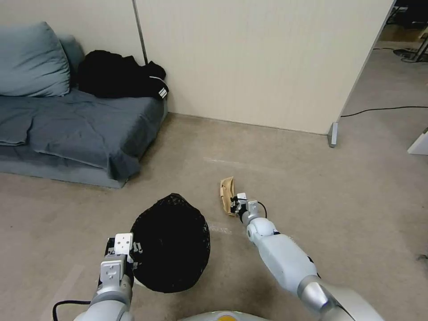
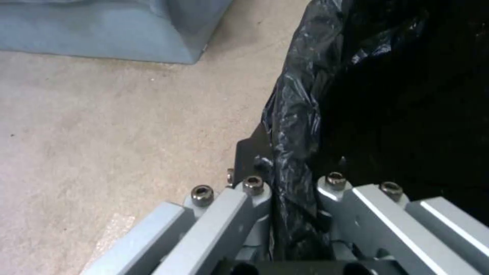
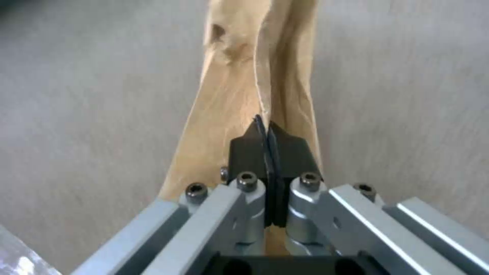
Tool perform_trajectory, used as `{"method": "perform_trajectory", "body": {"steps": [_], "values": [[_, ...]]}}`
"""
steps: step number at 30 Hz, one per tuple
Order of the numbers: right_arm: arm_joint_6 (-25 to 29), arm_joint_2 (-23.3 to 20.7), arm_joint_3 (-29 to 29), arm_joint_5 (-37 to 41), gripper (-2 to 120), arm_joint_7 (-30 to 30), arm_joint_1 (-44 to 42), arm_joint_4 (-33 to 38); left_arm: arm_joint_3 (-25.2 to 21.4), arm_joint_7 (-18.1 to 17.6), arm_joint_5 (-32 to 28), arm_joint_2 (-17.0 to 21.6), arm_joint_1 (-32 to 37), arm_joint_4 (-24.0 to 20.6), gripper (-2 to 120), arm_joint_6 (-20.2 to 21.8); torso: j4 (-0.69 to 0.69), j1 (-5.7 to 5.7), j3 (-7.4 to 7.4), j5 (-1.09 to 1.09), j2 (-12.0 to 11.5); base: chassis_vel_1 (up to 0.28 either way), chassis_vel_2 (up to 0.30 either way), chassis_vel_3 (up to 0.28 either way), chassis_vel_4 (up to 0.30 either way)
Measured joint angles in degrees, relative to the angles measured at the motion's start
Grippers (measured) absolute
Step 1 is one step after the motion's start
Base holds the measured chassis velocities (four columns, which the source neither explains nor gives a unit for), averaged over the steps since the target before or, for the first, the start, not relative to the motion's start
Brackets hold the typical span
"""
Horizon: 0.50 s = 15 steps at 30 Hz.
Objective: Pick up the trash bin, then pick up the garbage from the floor and place it into the trash bin.
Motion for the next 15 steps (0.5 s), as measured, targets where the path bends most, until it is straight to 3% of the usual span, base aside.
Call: {"method": "perform_trajectory", "body": {"steps": [3, 4, 8, 9, 11, 15], "values": [[0.22, -2.93, -0.53, 0.76, 0, 0.25, -4.2, 12.41, 0.39, 0.0, -0.44, 0.29, -0.59, 0.6, 2, 0.03, -0.01, 0.0, 0.0, 0.0, 0.0, 0.0, 0.0, 0.0, 0.0], [0.22, -2.93, -0.53, 0.76, 0, 0.25, -4.2, 12.41, 0.39, 0.0, -0.44, 0.29, -0.59, 0.6, 2, 0.03, -0.01, 0.0, 0.0, 0.0, 0.0, 0.0, 0.0, 0.0, 0.0], [4.15, -7.03, -0.54, 0.45, 0, -6.36, -11.31, 34.89, 1.37, 0.03, -1.68, 0.94, -1.68, 1.62, 2, 0.35, -0.01, 0.0, 0.0, -0.01, 0.0, 0.0, 0.0, 0.0, 0.0], [4.15, -7.03, -0.54, 0.45, 0, -6.36, -11.31, 34.89, 1.37, 0.03, -1.68, 0.94, -1.68, 1.62, 2, 0.35, -0.01, 0.0, 0.0, -0.01, 0.0, 0.0, 0.0, 0.0, 0.0], [6.03, -9.14, -1.74, 0.87, 0, -10.82, -13.37, 45.0, 1.92, 0.09, -2.0, 1.29, -2.13, 2.01, 2, 0.51, -0.01, 0.0, 0.0, 0.0, 0.01, 0.0, 0.0, 0.0, 0.0], [7.02, -11.68, -4.62, 1.94, 0, -13.67, -14.57, 53.25, 2.32, 0.1, -2.22, 1.65, -2.19, 2.2, 2, 0.59, 0.0, 0.0, 0.0, -0.01, 0.01, 0.0, 0.0, 0.0, 0.0]]}}
